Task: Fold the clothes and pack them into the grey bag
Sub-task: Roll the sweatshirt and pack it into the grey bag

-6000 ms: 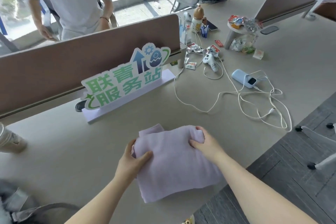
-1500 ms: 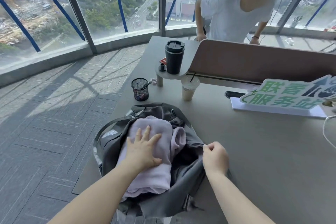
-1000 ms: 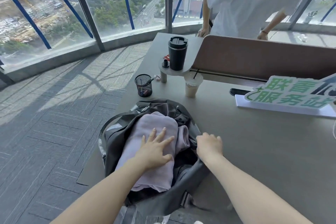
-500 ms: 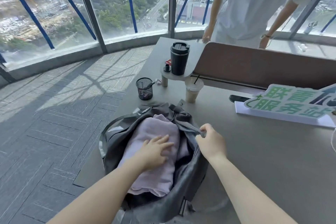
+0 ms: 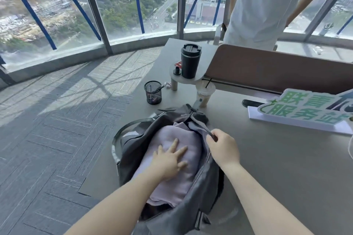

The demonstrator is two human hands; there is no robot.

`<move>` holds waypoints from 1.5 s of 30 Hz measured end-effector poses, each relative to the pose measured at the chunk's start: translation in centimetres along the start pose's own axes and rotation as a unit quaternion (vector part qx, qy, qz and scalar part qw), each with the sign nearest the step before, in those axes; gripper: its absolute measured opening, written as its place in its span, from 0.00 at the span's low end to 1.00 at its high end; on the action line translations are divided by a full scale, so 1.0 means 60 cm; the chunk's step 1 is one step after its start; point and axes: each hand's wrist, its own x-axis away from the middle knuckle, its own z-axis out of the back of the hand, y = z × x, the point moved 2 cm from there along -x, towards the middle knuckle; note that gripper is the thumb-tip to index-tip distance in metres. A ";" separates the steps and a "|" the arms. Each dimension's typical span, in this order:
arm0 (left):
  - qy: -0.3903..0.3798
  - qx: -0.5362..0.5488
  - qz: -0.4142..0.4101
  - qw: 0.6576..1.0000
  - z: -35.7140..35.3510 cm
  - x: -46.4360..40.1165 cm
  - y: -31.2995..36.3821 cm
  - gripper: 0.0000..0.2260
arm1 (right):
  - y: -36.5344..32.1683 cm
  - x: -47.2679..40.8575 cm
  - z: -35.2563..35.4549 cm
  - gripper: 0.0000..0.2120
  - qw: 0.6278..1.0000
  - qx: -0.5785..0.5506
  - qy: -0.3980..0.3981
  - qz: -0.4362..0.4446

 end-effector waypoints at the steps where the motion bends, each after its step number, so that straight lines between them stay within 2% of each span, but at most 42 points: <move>1: 0.031 0.022 -0.011 0.999 0.008 0.001 -0.016 0.22 | 0.012 0.004 0.001 0.04 0.997 0.067 -0.033 -0.028; 2: 0.080 0.041 -0.020 0.996 0.017 0.005 -0.034 0.19 | 0.017 0.012 0.000 0.09 0.989 0.133 -0.050 -0.033; 4: 0.161 0.064 -0.012 0.985 0.032 0.019 -0.077 0.16 | 0.009 0.030 -0.012 0.19 0.979 0.197 -0.019 0.036; 6: 0.156 -0.005 0.006 0.988 0.035 0.038 -0.119 0.13 | -0.025 0.064 -0.034 0.20 0.965 0.211 0.012 0.153; 7: 0.134 -0.064 -0.002 0.989 0.032 0.046 -0.138 0.12 | -0.046 0.084 -0.046 0.19 0.954 0.210 0.002 0.213; 9: 0.099 -0.142 -0.041 0.984 0.023 0.059 -0.167 0.10 | -0.075 0.126 -0.080 0.20 0.925 0.215 -0.076 0.305; 11: 0.069 -0.196 -0.061 0.976 0.017 0.066 -0.188 0.11 | -0.091 0.161 -0.119 0.28 0.886 0.250 -0.188 0.341; 13: 0.019 -0.270 -0.077 0.960 0.009 0.069 -0.196 0.13 | -0.099 0.183 -0.146 0.35 0.849 0.303 -0.284 0.327; 14: -0.005 -0.299 -0.086 0.950 0.005 0.071 -0.198 0.15 | -0.102 0.187 -0.152 0.37 0.835 0.331 -0.305 0.316; 17: -0.070 -0.363 -0.102 0.924 -0.001 0.082 -0.206 0.18 | -0.112 0.180 -0.152 0.37 0.804 0.420 -0.299 0.297; 21: -0.081 -0.371 -0.145 0.914 -0.011 0.091 -0.215 0.17 | -0.106 0.165 -0.153 0.33 0.821 0.423 -0.280 0.263; 24: -0.097 -0.341 -0.172 0.919 -0.026 0.098 -0.217 0.22 | -0.094 0.159 -0.151 0.32 0.823 0.437 -0.274 0.238; 28: -0.107 -0.314 -0.198 0.922 -0.057 0.090 -0.202 0.26 | -0.097 0.159 -0.142 0.33 0.824 0.445 -0.297 0.188; 30: -0.105 -0.307 -0.202 0.924 -0.069 0.082 -0.200 0.25 | -0.102 0.166 -0.146 0.39 0.827 0.431 -0.315 0.175; 32: -0.084 -0.313 -0.208 0.923 -0.071 0.078 -0.199 0.22 | -0.097 0.172 -0.151 0.45 0.839 0.402 -0.333 0.153; 36: -0.017 -0.286 -0.242 0.927 -0.043 0.093 -0.189 0.14 | -0.073 0.156 -0.145 0.33 0.849 0.385 -0.341 0.124; 39: 0.048 -0.158 -0.269 0.949 0.022 0.121 -0.174 0.10 | -0.069 0.137 -0.138 0.27 0.855 0.387 -0.322 0.126; 42: 0.136 -0.023 -0.308 0.941 0.107 0.168 -0.152 0.02 | -0.072 0.125 -0.133 0.22 0.853 0.399 -0.306 0.136; 43: 0.158 -0.005 -0.308 0.938 0.129 0.180 -0.149 0.03 | -0.073 0.122 -0.131 0.19 0.851 0.402 -0.311 0.134; 45: 0.176 -0.039 -0.290 0.940 0.151 0.201 -0.143 0.06 | -0.080 0.123 -0.121 0.17 0.848 0.389 -0.334 0.132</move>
